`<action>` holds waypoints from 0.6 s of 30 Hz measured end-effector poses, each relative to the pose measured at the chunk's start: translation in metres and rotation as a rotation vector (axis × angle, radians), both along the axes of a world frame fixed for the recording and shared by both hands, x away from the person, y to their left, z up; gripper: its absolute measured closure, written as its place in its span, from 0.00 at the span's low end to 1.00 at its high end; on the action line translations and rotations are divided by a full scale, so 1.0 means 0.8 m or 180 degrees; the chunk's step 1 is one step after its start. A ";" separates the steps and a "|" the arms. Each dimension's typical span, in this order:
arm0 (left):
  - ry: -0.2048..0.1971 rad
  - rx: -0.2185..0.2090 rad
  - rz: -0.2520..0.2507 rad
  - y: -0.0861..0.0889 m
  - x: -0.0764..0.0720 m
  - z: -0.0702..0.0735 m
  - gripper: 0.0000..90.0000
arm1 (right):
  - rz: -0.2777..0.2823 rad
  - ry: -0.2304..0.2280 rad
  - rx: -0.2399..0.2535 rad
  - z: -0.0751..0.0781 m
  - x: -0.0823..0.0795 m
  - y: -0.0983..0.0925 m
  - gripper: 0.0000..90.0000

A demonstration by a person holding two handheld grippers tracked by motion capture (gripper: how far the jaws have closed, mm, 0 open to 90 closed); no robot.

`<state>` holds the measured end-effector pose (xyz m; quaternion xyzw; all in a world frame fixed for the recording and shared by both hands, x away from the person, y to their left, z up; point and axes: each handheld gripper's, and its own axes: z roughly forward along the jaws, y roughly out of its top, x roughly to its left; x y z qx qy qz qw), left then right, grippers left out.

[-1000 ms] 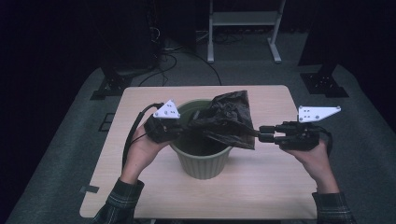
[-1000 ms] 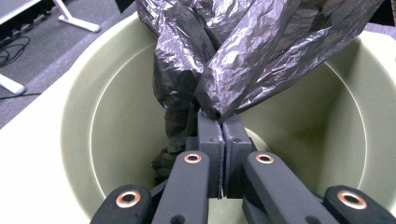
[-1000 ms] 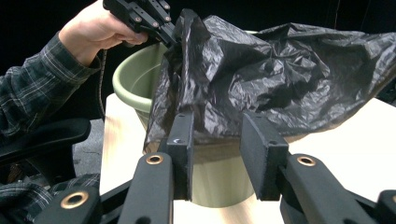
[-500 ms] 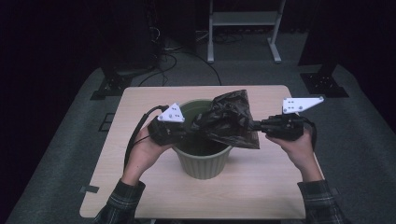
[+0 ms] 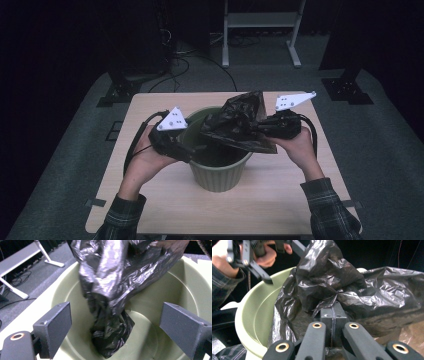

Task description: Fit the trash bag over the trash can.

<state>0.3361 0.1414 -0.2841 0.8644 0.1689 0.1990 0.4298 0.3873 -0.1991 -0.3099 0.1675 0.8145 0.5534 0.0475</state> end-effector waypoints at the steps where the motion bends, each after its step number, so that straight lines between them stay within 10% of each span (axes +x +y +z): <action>1: -0.0032 -0.0034 0.0016 0.002 0.000 0.004 0.11 | -0.0002 0.0008 0.0000 -0.001 0.000 0.000 1.00; 11: -0.0314 -0.0207 -0.0195 -0.033 0.016 0.042 0.37 | 0.0048 0.0016 -0.0014 -0.001 0.000 0.003 1.00; 18: -0.0206 -0.0020 -0.0411 -0.084 0.041 0.038 0.56 | 0.0076 0.0004 0.0013 0.002 -0.004 0.001 1.00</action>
